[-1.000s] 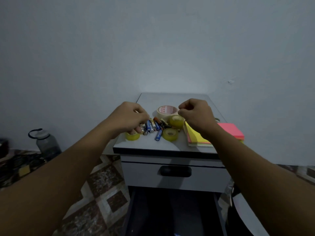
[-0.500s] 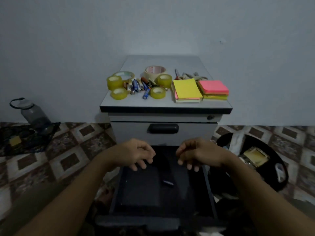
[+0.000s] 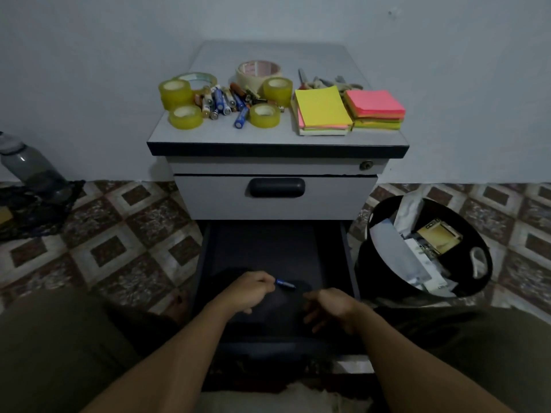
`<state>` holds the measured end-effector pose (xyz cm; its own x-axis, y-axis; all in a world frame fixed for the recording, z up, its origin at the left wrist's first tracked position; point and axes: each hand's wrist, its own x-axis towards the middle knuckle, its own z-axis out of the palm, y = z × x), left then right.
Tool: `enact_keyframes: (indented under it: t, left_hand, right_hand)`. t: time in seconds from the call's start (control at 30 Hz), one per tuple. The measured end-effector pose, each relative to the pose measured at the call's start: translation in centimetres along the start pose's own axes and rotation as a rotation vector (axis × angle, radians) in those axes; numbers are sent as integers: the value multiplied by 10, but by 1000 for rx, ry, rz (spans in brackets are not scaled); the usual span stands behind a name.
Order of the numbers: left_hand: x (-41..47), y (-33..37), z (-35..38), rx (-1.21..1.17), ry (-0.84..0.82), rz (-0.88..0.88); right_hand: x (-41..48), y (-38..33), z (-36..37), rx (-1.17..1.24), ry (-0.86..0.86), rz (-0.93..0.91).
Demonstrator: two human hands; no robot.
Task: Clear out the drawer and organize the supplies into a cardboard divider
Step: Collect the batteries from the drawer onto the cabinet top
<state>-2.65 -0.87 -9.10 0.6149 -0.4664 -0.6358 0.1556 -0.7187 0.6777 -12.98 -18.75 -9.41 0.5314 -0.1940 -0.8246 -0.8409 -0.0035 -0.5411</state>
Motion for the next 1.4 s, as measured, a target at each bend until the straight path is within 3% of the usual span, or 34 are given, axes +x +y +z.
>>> enact_keyframes:
  t: [0.17, 0.37, 0.6, 0.77, 0.9, 1.1, 1.17, 1.4]
  left_hand:
    - [17, -3, 8, -39, 25, 12]
    - [30, -1, 10, 134, 39, 131]
    - [35, -12, 9, 230, 42, 198]
    - [35, -34, 6, 158, 160, 97]
    - [32, -41, 4, 134, 143, 49]
    - [29, -43, 4, 320, 171, 30]
    - [29, -45, 4, 321, 191, 28]
    - [24, -45, 4, 262, 195, 36]
  right_hand:
    - [7, 1, 0, 35, 101, -5]
    - [25, 1, 0, 206, 205, -56]
    - [21, 4, 4, 129, 197, -91]
    - [26, 8, 8, 102, 149, -91]
    - [28, 8, 10, 96, 182, -136]
    - [36, 17, 13, -202, 134, -308]
    - [39, 18, 17, -409, 106, -372]
    - [48, 17, 30, -741, 81, -464]
